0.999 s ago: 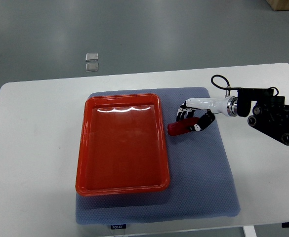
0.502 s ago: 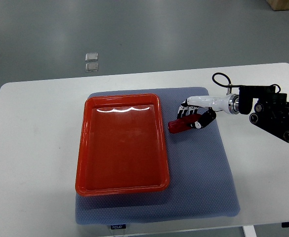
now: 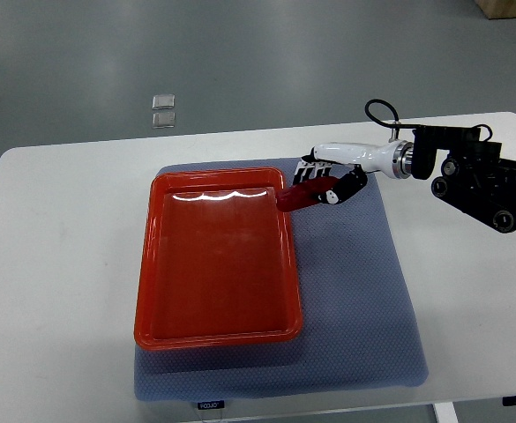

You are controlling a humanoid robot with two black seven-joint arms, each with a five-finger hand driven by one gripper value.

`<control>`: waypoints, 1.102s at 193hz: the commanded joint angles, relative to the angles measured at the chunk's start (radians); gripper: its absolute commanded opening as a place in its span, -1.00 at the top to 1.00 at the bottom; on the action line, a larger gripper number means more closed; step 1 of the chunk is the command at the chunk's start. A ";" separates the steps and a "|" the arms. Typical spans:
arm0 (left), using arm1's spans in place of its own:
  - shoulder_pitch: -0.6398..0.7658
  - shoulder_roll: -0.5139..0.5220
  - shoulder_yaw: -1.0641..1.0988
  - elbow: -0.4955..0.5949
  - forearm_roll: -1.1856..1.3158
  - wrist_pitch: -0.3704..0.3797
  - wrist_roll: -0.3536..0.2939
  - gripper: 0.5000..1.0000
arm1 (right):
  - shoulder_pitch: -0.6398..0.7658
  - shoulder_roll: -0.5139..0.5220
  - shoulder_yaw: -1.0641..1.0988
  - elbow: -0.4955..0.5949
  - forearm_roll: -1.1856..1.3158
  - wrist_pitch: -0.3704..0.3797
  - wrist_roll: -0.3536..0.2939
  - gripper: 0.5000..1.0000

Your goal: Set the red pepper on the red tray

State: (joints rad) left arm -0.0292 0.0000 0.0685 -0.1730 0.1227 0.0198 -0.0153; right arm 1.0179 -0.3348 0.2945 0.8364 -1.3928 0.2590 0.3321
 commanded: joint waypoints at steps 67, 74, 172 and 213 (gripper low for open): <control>0.000 0.000 0.001 0.000 0.000 0.000 0.000 -1.00 | 0.065 0.270 -0.086 -0.074 -0.002 -0.011 0.030 1.00; 0.000 0.000 -0.001 0.000 0.000 0.000 0.000 -1.00 | 0.062 0.281 -0.106 -0.088 -0.002 -0.011 0.028 1.00; 0.000 0.000 0.001 0.001 0.000 0.000 0.000 -1.00 | 0.034 0.278 -0.104 -0.097 0.011 -0.009 0.030 -0.44; 0.000 0.000 0.001 0.000 0.000 0.000 0.000 -1.00 | 0.034 0.267 -0.081 -0.097 0.173 -0.007 0.028 -0.52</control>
State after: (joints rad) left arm -0.0291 0.0000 0.0684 -0.1731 0.1227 0.0202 -0.0153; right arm 1.0522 -0.0634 0.1942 0.7407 -1.3125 0.2492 0.3633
